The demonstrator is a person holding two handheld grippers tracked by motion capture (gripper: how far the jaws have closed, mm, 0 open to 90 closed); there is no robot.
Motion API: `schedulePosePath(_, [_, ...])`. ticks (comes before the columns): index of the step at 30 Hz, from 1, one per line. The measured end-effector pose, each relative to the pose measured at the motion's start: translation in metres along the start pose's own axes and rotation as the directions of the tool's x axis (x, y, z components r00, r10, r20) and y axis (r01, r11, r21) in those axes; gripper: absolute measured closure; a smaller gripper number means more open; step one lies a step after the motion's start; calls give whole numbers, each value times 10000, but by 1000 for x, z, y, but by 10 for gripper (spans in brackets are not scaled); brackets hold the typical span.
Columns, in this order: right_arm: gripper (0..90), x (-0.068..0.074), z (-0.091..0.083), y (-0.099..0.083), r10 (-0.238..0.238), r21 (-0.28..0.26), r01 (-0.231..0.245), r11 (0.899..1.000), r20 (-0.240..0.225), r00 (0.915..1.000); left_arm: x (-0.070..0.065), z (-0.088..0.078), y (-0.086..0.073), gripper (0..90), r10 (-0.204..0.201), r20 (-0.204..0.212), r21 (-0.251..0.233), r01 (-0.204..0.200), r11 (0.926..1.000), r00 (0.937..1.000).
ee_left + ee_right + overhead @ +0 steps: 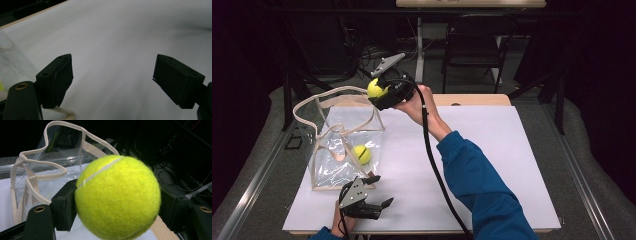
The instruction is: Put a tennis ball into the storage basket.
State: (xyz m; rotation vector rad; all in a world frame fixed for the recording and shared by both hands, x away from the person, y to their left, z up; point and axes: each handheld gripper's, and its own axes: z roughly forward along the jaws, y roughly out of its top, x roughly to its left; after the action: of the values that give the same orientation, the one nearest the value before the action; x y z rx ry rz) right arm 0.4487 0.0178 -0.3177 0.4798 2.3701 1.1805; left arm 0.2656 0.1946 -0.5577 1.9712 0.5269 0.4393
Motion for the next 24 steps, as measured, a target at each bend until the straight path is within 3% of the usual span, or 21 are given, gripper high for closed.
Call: schedulePosePath(24, [263,6,10,13,-151,-92,150,9998,-116,9998,0,-1,0,160,-8,-27,-46,8,10000,10000])
